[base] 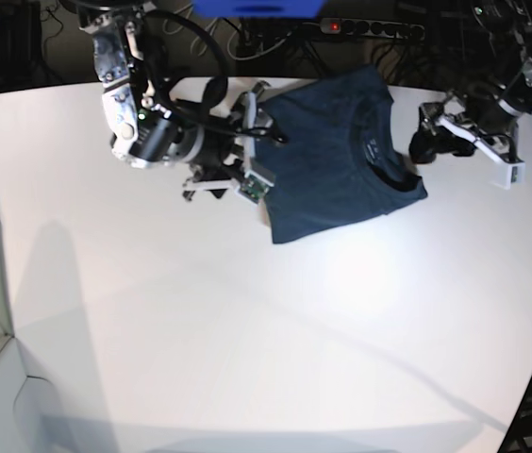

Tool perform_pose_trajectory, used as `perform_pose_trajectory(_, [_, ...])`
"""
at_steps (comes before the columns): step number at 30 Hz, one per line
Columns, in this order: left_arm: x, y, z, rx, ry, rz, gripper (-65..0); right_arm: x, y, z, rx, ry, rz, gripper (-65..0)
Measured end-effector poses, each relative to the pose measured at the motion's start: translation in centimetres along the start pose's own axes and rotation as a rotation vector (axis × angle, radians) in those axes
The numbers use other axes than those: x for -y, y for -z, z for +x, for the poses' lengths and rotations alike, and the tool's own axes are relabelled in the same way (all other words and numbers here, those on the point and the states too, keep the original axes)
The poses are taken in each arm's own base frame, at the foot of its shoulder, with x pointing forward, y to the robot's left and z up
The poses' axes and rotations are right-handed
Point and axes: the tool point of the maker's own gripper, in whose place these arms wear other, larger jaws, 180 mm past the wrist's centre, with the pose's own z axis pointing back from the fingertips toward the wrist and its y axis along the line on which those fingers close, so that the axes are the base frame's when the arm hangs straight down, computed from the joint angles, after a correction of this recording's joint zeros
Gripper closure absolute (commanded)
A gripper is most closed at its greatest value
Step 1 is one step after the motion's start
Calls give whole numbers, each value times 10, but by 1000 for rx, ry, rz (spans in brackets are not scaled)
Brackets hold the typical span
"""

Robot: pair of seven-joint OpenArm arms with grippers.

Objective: Layout the t-shirt on the table in an organized manner, then fold the t-shirt properly
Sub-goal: 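Hold the folded bundle with both grippers and square its edges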

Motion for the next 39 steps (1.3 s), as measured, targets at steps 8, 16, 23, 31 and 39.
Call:
perform_pose_trajectory(8, [-6,25,-25,-59,-134,-21,-536,10,-4,-8,-10,24,-28,-366])
perform_pose_trajectory(16, [15,56,-55,-153,-194,-100,-533,13,-6,-14,-30,17,-33,-366])
perform_pose_trajectory(23, [44,72,-57,-139,-163,-180,-533,13,-7,-15,-32,16,-34,-366])
perform_pose_trajectory(31, [58,95,-56,-116,-232,-270,-533,16,-8,-19,-44,10,-39,-366])
perform_pose_trajectory(39, [61,111,-48,-101,-295,-318,-530,19,-10,-24,-57,2,-45,-366])
